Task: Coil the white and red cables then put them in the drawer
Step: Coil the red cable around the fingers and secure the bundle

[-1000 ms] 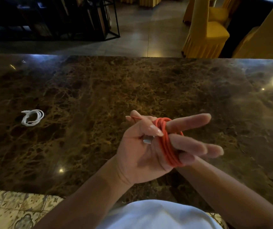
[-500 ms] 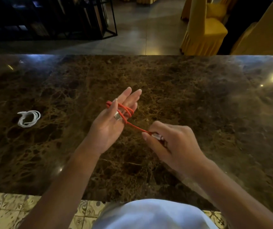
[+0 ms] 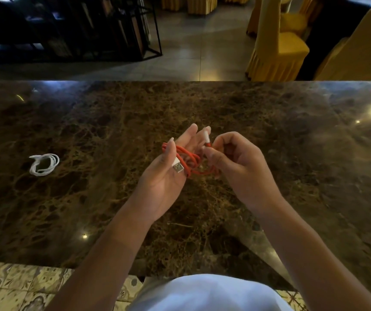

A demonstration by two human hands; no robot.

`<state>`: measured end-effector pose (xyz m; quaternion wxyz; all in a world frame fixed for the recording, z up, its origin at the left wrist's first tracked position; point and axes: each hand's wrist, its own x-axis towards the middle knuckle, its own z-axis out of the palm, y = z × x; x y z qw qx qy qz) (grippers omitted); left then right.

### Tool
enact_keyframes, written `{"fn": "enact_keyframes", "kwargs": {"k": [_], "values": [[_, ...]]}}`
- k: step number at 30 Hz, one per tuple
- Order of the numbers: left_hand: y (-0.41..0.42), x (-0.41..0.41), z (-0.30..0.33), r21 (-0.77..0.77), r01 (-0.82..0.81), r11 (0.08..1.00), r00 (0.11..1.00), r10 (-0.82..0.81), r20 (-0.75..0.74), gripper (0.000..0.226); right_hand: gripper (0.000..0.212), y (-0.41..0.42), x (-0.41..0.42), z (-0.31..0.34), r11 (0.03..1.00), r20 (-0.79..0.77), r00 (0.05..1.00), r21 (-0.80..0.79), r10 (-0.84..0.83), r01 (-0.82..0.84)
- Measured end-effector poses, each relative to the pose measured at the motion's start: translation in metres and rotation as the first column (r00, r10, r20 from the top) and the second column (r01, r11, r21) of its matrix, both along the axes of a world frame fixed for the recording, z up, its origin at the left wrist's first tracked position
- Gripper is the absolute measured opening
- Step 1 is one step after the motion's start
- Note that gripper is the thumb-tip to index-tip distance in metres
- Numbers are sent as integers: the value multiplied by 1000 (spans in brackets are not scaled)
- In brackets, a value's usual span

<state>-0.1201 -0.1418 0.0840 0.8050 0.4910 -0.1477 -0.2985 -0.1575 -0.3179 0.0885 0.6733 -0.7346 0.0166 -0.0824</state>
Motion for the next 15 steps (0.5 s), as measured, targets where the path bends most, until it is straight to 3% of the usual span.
{"fn": "enact_keyframes", "kwargs": {"k": [3, 5, 9, 12, 15], "values": [[4, 0, 0, 14, -19, 1000, 1000, 19, -4, 83, 11, -7, 0, 3, 995, -26, 999, -94, 40, -43], [5, 1, 1, 27, -31, 999, 1000, 31, 4, 84, 17, -13, -1, 9, 965, -12, 997, -248, 83, -83], [3, -1, 4, 53, 4, 999, 1000, -3, -19, 71, 29, -18, -3, 23, 753, 86, 981, -653, 172, -75], [3, -1, 4, 49, 77, 996, 994, -72, -85, 65, 28, -22, -1, 34, 609, 23, 947, -771, 321, -188], [2, -3, 3, 65, 159, 985, 983, -152, -106, 75, 23, -24, 1, 45, 488, -57, 869, -808, 492, -330]]}}
